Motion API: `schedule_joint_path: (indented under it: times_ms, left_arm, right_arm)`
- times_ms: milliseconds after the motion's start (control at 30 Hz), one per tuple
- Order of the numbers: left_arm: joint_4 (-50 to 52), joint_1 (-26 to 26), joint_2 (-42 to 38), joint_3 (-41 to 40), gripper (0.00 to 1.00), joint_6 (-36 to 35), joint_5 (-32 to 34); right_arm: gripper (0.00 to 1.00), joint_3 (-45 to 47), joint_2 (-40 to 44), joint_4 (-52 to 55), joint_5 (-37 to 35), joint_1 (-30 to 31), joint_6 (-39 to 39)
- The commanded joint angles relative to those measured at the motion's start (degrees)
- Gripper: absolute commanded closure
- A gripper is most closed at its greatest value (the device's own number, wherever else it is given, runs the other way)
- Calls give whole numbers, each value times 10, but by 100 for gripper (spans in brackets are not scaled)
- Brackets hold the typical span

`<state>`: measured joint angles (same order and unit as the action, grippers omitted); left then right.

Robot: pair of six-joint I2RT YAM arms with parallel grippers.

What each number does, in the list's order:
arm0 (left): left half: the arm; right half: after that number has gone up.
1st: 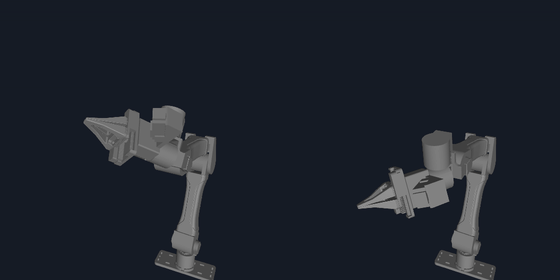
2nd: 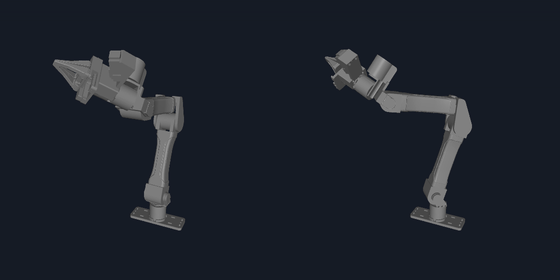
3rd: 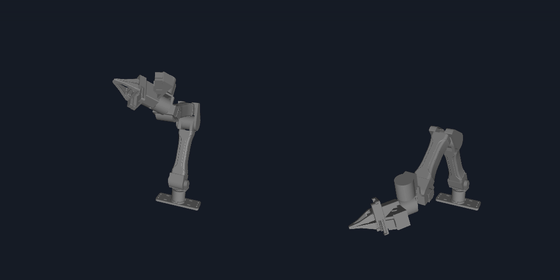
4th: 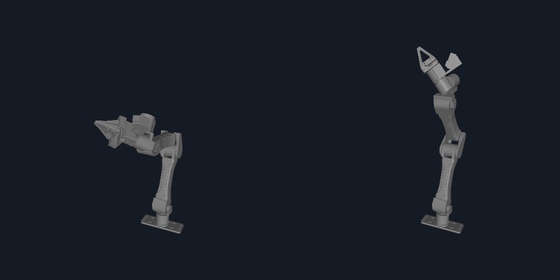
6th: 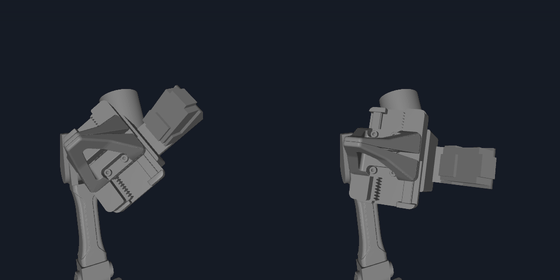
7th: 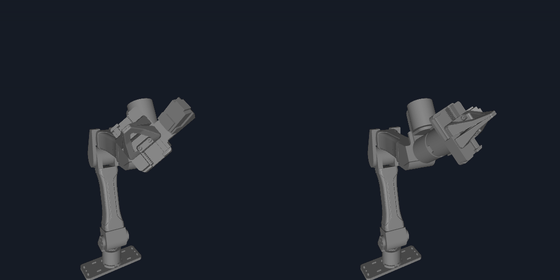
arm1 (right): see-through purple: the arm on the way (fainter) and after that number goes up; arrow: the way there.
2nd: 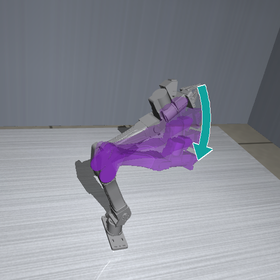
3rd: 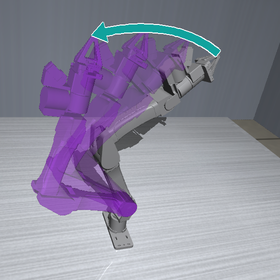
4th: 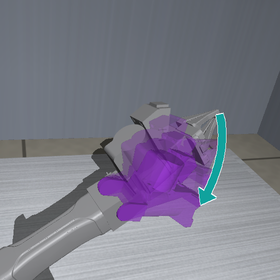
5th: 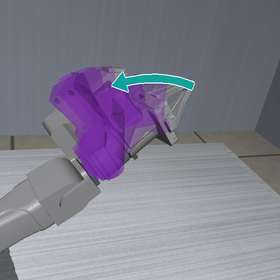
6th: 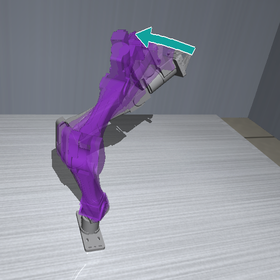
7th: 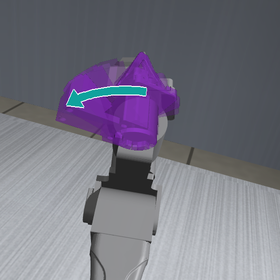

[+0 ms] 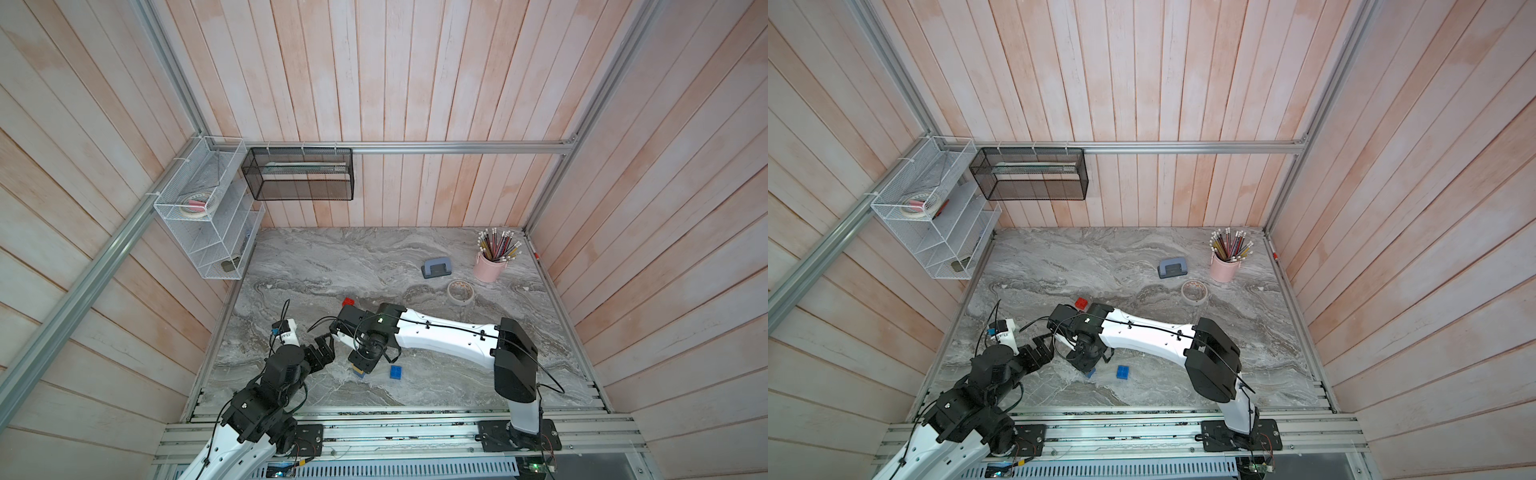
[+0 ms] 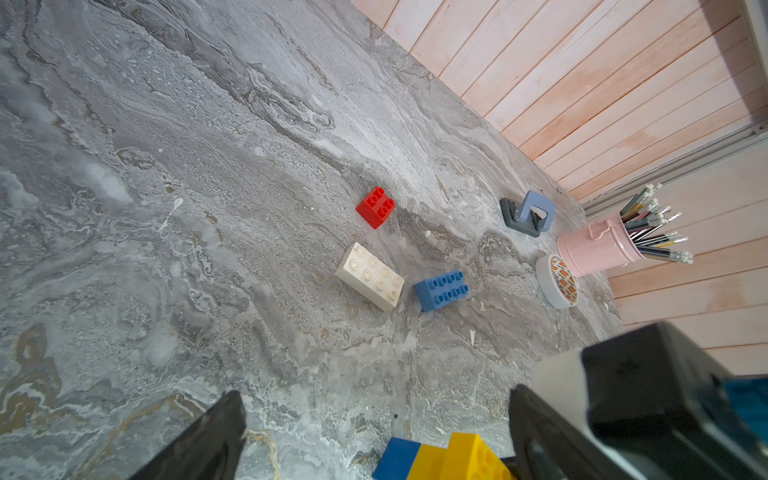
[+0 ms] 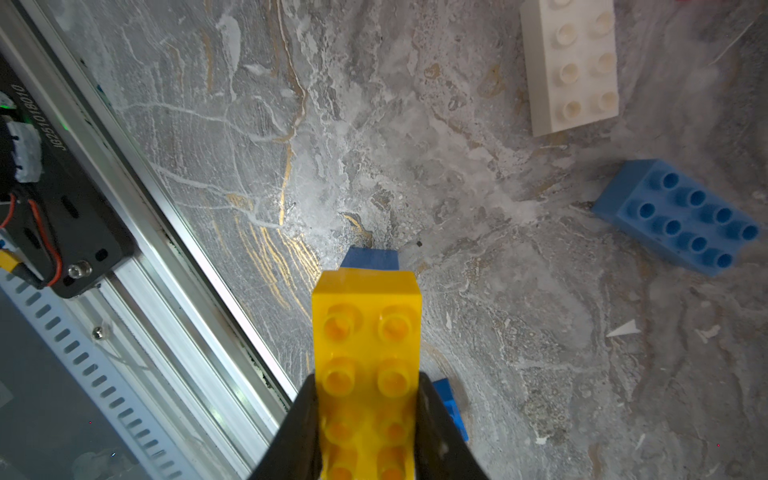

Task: Assemble a spoon with lego
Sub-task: Assemble the lego brick with the lego brick.

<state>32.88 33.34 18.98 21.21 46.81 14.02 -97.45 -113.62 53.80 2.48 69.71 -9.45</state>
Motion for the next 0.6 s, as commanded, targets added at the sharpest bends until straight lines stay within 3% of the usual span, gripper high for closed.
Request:
schedule_joint_path:
  times_ms: [0,567]
  left_arm:
    - [-5,3,-7,15,0,5,2]
    - [-2,5,-13,15,0,8,7]
  right_arm:
    - [90,-13,-17,2,6,7,-3]
    - [92,7,-24,8,-11,17,-4]
